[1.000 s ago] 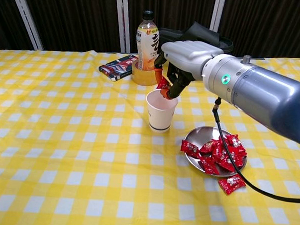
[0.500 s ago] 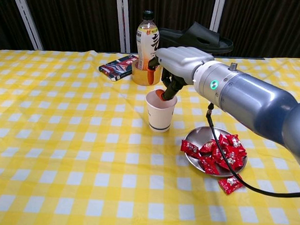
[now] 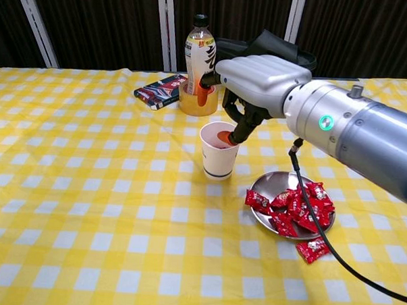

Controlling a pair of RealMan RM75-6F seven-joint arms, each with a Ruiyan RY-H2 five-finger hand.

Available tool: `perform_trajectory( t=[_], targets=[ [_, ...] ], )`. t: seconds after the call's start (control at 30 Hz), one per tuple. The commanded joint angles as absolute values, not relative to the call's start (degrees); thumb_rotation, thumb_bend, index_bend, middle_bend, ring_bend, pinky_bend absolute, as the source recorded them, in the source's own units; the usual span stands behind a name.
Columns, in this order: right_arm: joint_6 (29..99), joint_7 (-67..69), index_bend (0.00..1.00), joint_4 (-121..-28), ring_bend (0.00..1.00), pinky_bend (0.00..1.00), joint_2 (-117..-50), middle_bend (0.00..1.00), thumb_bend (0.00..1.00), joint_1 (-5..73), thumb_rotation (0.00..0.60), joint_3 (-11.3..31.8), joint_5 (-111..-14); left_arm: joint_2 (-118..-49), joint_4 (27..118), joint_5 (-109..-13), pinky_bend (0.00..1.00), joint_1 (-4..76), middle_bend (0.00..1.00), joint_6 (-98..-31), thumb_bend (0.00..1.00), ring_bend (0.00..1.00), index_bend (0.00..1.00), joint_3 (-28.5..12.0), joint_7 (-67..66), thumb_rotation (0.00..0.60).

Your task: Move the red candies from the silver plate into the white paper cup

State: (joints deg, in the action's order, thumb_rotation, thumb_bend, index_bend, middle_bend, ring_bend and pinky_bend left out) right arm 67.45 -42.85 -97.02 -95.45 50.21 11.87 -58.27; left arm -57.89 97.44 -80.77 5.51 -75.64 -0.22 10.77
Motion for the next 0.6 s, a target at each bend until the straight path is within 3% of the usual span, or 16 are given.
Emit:
perform_trajectory(
  t=[0.03, 0.37, 0.6],
  targets=[
    [69.87, -43.83, 0.31, -101.23, 0.95, 1.00, -91.45, 0.79, 0.32, 47.56, 0.600, 6.04, -66.26, -58.00, 97.32, -81.03, 0.00, 5.41, 0.00, -75.94, 0.02, 0.00, 0.00, -0.15, 10.45, 0.600],
    [67.38, -43.15, 0.31, -102.06, 0.95, 1.00, -85.40, 0.81, 0.31, 43.45, 0.600, -7.39, -81.34, -58.75, 97.24, -81.10, 0.00, 4.87, 0.00, -77.49, 0.02, 0.00, 0.00, -0.37, 9.00, 0.600],
    [66.84, -43.60, 0.31, -101.36, 0.95, 1.00, -85.47, 0.81, 0.31, 40.33, 0.600, -9.08, -81.80, -59.10, 97.22, -80.92, 0.00, 4.57, 0.00, -78.04, 0.02, 0.00, 0.00, -0.44, 8.36, 0.600]
  ],
)
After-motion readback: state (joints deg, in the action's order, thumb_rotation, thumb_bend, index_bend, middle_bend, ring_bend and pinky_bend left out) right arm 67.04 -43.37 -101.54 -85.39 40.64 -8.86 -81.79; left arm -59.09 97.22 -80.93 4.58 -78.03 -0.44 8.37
